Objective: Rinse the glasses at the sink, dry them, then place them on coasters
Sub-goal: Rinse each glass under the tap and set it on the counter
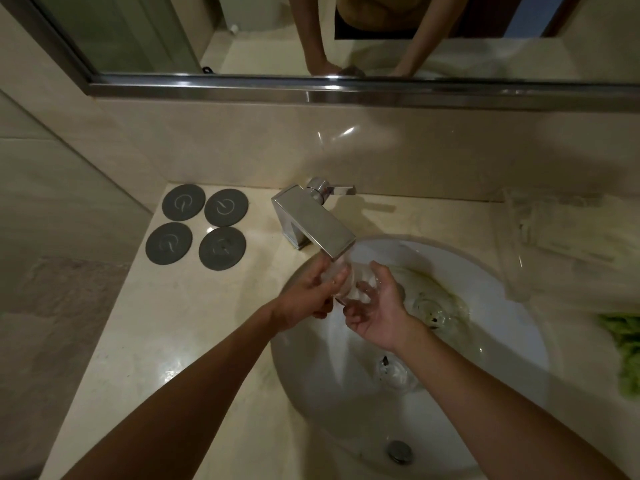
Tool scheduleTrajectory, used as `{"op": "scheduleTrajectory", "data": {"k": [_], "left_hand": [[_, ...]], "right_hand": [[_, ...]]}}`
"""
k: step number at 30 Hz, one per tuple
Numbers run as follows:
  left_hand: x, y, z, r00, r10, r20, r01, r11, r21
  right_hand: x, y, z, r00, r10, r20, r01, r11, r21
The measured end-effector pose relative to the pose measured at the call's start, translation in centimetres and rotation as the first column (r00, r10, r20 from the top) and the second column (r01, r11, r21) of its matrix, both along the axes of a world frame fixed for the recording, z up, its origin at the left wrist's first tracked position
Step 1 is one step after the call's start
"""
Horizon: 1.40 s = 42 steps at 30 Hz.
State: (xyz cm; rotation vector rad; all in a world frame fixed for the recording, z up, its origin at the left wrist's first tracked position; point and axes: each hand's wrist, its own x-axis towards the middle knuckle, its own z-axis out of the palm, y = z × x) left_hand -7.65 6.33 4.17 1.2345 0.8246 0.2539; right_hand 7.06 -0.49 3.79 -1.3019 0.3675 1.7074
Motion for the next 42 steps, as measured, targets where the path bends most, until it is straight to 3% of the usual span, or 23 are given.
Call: {"op": "scheduleTrajectory", "data": {"k": [3,7,11,18,22,26,33,39,42], "left_hand": [[0.3,-0.3,0.0,0.998,0.034,0.046,-0.031,0.997,-0.064],[1.0,-0.4,-0.9,0.975,0.210,-0.074,-0.214,0.976,-0.045],[1.6,-0.6,-0.6,0.970,0.233,-0.073,-0.240,0.965,-0.106],[1.8,-0.7,-0.4,0.952,0.301,-0.049,-0.305,0.939,-0.158],[1.5,-1.1,-1.0,0.963,0.230,-0.142,-0.246,0.963,-0.109],[1.0,-1.4,-1.5,0.954,0.223,-0.202,-0.235,0.971,-0.040],[1.2,-0.7,-0.9,0.927,0.251,-0.277,-0.314,0.925,-0.213],[0.4,-0.5,-0.3,0.932,0.137,-0.335,-0.275,0.870,-0.409],[0.1,-0.9,0.1,0.907,0.062,-0.417,-0.233,0.898,-0.374]], "right_hand": [[0.1,-0.1,-0.3,1.000,-0.010,-0.012,0.010,1.000,0.002],[-0.3,0.5,0.2,0.999,-0.041,0.008,0.041,0.999,-0.007],[-0.6,1.2,0.8,0.997,-0.076,0.032,0.076,0.997,0.004],[-0.5,1.3,0.3,0.998,-0.001,0.060,-0.002,0.999,0.042],[-0.6,1.2,0.0,0.974,0.090,0.207,-0.112,0.989,0.093],[-1.0,1.5,0.3,0.868,0.249,0.430,-0.320,0.942,0.100],[-0.8,0.5,-0.2,0.885,0.214,0.414,-0.329,0.916,0.230],[-1.0,1.4,-1.0,0.850,0.223,0.478,-0.354,0.913,0.203],[-1.1,1.4,-1.2,0.872,0.219,0.438,-0.293,0.950,0.108]]}}
